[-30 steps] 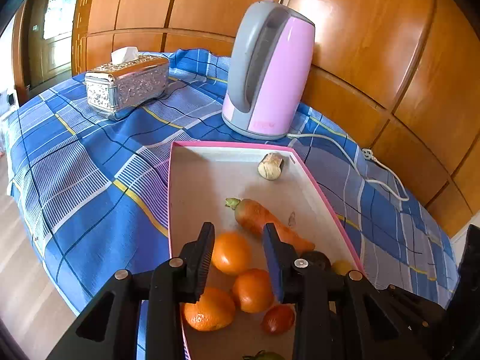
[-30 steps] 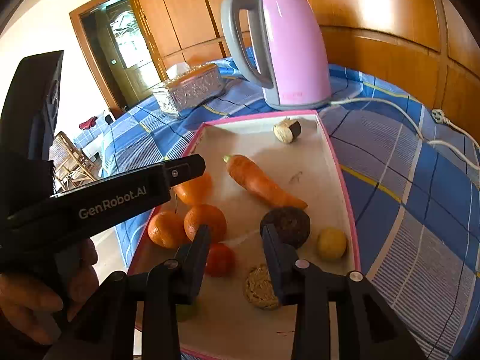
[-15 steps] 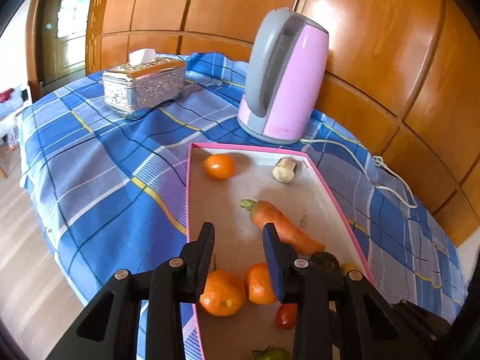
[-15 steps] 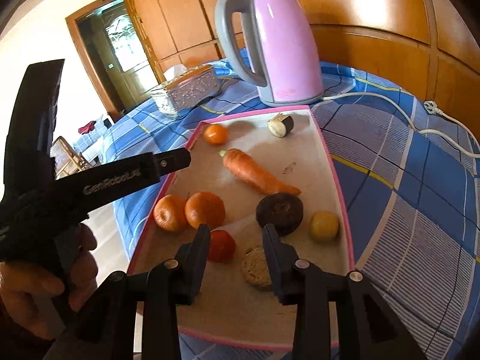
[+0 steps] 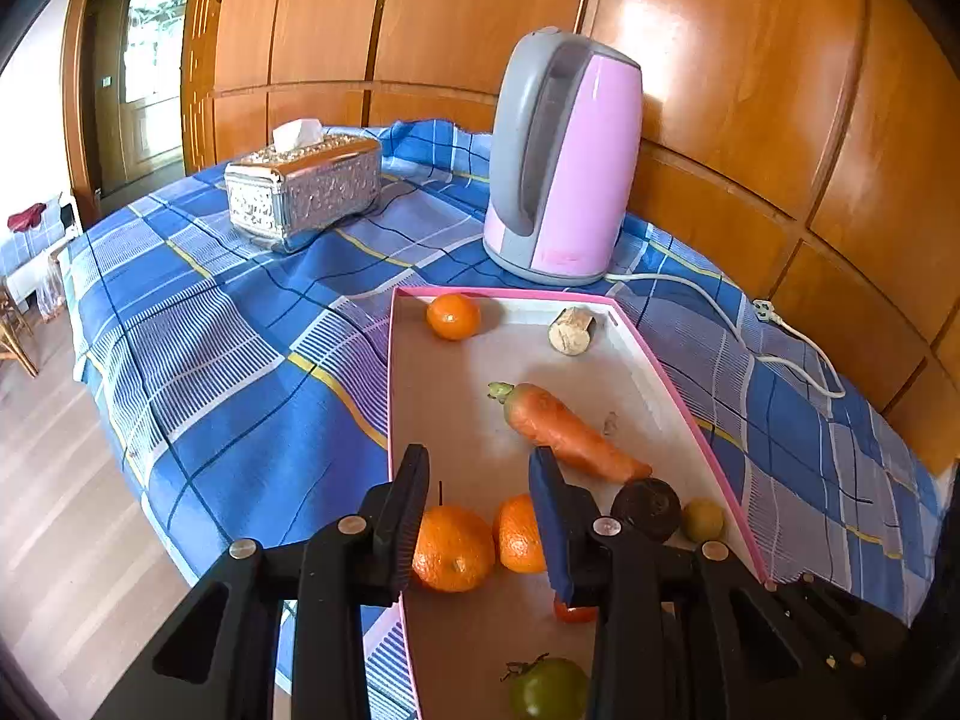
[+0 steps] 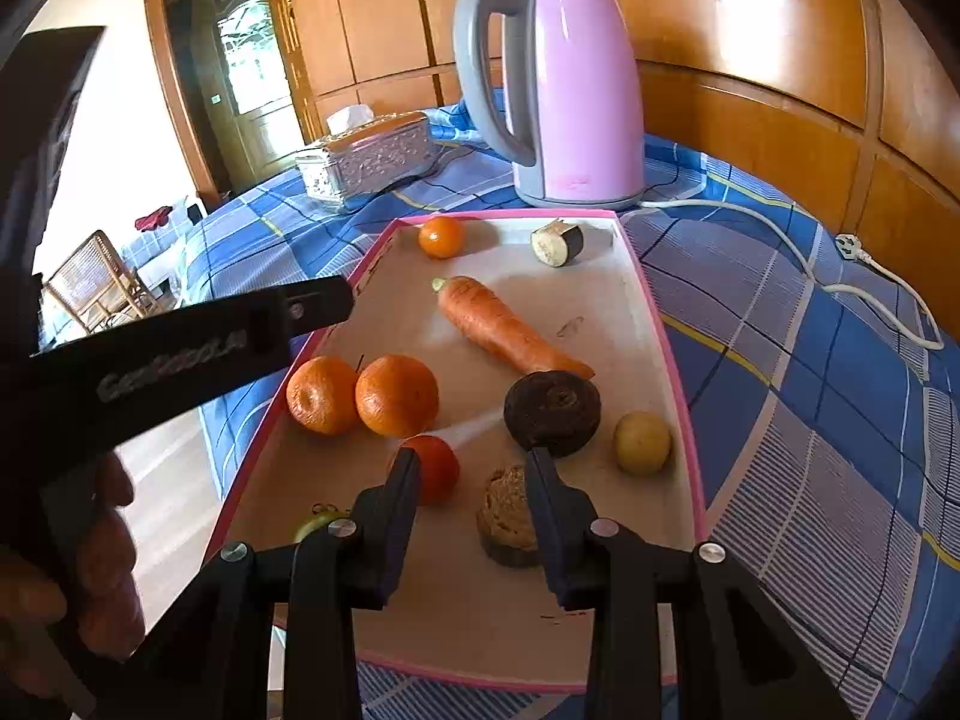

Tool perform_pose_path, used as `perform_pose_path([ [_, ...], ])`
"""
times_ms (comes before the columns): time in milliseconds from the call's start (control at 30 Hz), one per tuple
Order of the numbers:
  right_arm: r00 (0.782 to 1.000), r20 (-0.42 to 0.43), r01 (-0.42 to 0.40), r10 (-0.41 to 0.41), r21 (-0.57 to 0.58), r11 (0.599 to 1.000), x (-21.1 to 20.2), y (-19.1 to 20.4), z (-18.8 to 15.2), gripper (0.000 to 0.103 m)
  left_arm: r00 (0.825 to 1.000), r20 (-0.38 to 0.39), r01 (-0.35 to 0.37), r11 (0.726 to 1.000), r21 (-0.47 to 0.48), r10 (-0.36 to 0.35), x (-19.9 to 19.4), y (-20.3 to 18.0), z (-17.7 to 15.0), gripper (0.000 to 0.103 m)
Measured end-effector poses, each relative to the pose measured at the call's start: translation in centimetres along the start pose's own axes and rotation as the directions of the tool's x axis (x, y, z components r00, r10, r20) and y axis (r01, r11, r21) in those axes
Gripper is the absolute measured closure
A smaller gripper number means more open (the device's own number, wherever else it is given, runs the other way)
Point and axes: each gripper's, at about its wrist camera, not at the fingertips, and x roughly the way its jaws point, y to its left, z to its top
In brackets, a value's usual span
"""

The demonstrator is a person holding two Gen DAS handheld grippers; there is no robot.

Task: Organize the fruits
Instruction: 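Open both tools and withdraw them from the tray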

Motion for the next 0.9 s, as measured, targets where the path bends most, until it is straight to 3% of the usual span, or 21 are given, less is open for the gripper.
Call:
perform_pose_path([
  [900, 0.998, 0.037, 0.053, -0.058, 0.122, 0.991, -2.1, -1.9, -0.1, 0.064, 1.0, 0.019, -0.024, 0.999, 0.042, 0.023, -2.0, -1.0, -1.8, 0.06],
])
